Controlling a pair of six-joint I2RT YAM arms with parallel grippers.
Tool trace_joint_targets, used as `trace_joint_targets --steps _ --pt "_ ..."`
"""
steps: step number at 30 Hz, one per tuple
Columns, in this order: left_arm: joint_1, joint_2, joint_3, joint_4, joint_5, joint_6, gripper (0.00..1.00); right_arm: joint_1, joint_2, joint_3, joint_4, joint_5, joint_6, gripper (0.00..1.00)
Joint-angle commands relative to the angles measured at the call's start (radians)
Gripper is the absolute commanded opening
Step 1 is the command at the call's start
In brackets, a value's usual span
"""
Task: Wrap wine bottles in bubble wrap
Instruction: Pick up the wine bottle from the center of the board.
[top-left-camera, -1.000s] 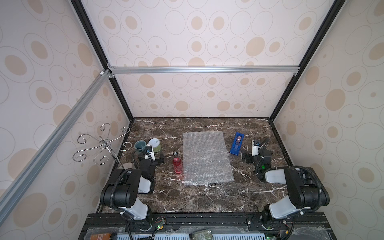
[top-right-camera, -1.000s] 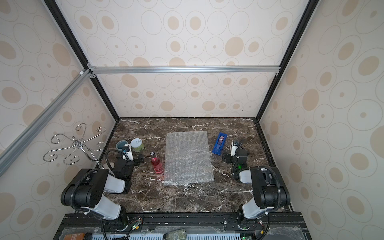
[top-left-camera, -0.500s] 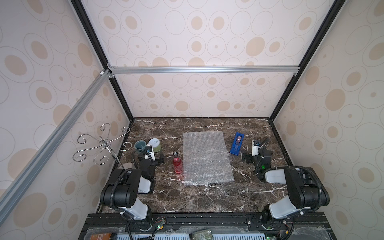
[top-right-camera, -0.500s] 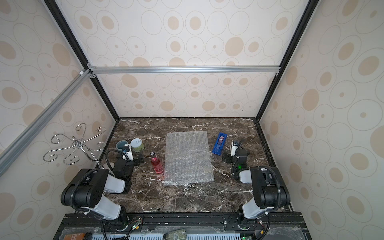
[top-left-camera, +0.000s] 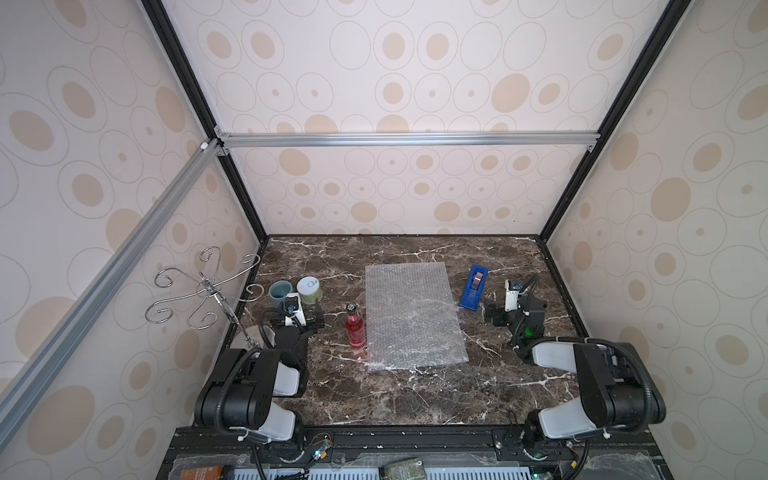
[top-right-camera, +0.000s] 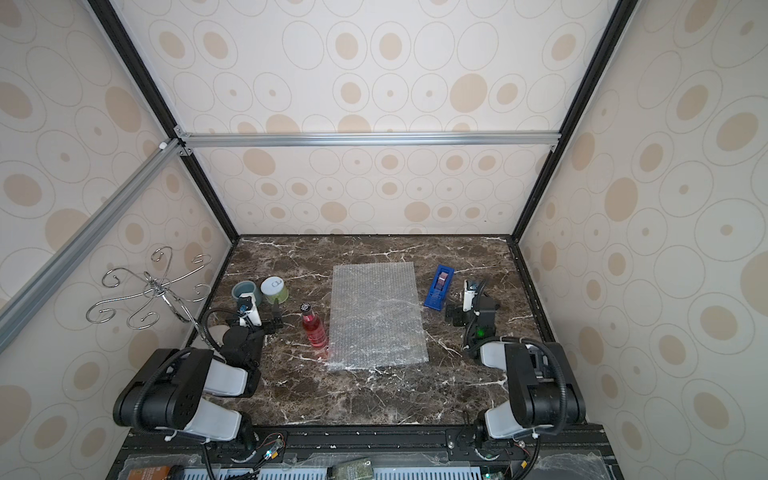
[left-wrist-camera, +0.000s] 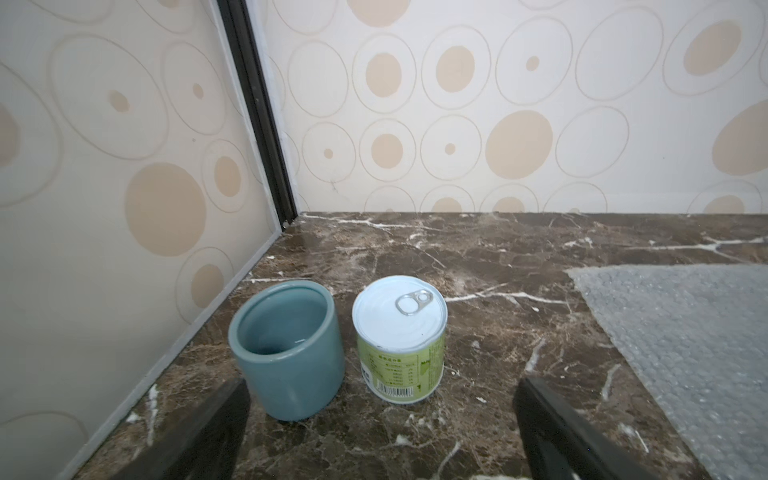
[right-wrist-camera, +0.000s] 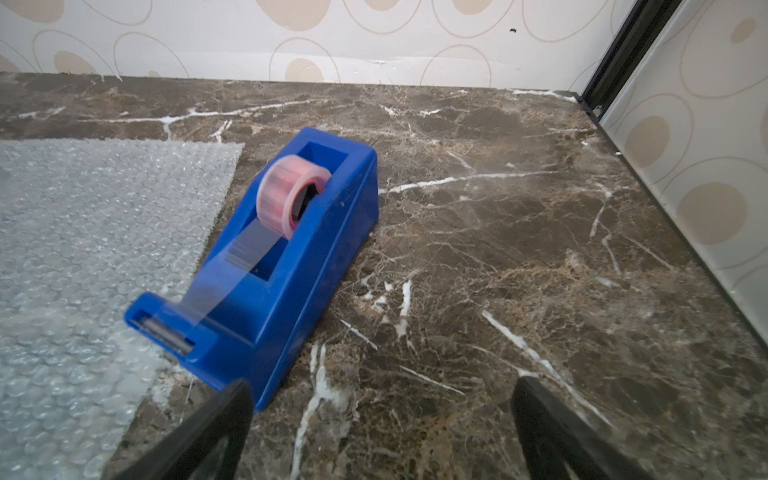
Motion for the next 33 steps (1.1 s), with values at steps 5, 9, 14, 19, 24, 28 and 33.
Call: trace_joint_targets --steps 5,9,14,19,24,28,33 --pt "-0.005 -0.341 0.098 -0.327 -0.015 -0.056 1.0 0.008 -0.208 0.14 -0.39 -0.015 0.068 0.94" --pt "-0.005 -0.537 0.282 -0.793 0.057 -0.119 1.0 0.01 -0.304 0.216 -0.581 -0.075 0.108 0.84" --pt "-0.006 -0.696 0.437 -1.224 0.33 -0.085 1.0 0.168 -0.36 0.268 -0.677 -0.031 0.088 0.77" --pt "-0.052 -0.803 0.507 -1.488 0.509 -0.079 1.0 0.406 -0.312 0.329 -0.666 0.043 0.067 0.77" --pt "-0.127 -0.839 0.481 -1.549 0.544 -0.063 1.0 0.586 -0.179 0.396 -0.614 0.04 0.069 0.78" --pt "-0.142 -0.847 0.426 -1.484 0.627 -0.073 1.0 0.665 -0.1 0.431 -0.579 0.021 0.081 0.78" --pt "-0.181 -0.834 0.398 -1.42 0.621 -0.054 1.0 0.728 -0.047 0.447 -0.552 0.003 0.076 0.78"
